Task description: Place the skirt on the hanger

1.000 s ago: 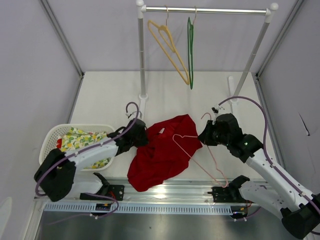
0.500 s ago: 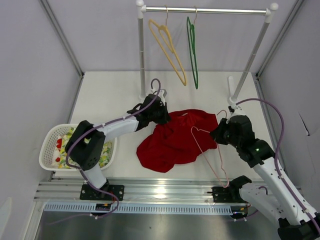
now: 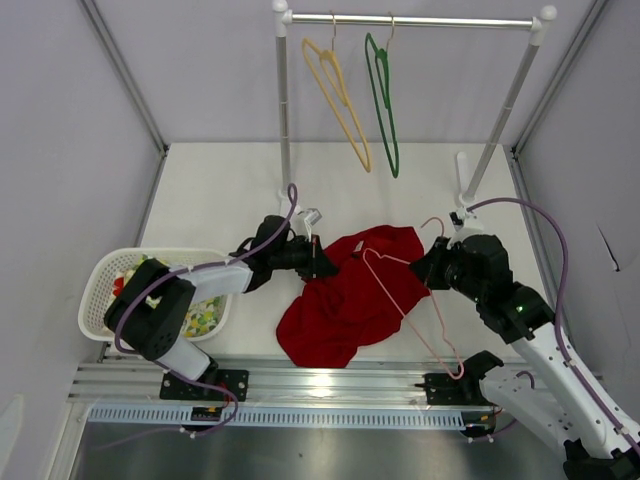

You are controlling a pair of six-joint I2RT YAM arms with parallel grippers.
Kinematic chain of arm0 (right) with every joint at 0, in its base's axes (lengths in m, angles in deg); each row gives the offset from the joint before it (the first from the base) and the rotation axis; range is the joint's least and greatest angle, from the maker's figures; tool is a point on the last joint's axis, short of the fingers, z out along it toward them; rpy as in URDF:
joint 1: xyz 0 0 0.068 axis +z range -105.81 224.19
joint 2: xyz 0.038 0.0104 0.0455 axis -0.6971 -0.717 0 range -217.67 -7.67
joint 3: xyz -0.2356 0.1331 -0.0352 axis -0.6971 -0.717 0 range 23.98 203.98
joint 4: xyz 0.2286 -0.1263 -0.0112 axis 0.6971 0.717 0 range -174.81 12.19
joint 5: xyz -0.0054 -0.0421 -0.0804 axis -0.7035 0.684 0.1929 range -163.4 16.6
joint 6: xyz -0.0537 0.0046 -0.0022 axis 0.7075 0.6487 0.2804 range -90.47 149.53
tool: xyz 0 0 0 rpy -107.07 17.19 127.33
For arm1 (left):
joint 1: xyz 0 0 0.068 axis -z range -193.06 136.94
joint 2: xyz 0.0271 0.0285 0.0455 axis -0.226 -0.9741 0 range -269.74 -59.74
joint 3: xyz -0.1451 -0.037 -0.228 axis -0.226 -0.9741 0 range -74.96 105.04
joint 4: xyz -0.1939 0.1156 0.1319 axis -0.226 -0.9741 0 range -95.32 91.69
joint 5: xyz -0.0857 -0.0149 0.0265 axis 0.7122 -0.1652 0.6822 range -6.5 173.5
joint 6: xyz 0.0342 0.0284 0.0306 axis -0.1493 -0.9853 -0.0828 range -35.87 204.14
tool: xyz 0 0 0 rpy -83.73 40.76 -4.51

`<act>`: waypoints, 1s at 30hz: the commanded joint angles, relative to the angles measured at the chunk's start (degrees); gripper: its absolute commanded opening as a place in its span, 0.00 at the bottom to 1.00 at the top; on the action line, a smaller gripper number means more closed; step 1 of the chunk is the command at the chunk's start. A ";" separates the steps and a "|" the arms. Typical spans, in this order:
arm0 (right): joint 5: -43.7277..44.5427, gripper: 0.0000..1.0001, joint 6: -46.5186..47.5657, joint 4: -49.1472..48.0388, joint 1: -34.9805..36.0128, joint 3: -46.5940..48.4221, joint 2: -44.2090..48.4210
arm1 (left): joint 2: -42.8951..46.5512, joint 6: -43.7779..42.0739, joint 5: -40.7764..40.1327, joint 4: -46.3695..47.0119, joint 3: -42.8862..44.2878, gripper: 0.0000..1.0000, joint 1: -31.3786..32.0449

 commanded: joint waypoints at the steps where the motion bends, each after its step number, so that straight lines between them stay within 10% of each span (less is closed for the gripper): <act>1: -0.90 0.00 1.34 -6.08 0.41 2.74 0.08 | 2.44 -1.01 9.73 9.15 -1.55 0.00 0.16; 7: -2.92 0.00 3.01 -7.22 0.41 5.90 -6.41 | 0.78 -5.85 8.86 1.87 4.06 0.08 -0.45; 15: -0.27 0.00 1.34 -5.73 0.23 3.01 -9.85 | 5.51 -6.03 -11.40 -13.58 10.83 0.25 -0.80; 23: -1.34 0.00 -1.47 -6.17 2.42 -2.44 -2.21 | 12.19 -5.67 -19.62 -19.77 10.57 0.58 -0.28; 30: 0.94 0.00 -2.62 -6.00 4.71 -3.24 -1.85 | 12.38 -9.98 -23.03 -26.44 20.15 0.62 6.47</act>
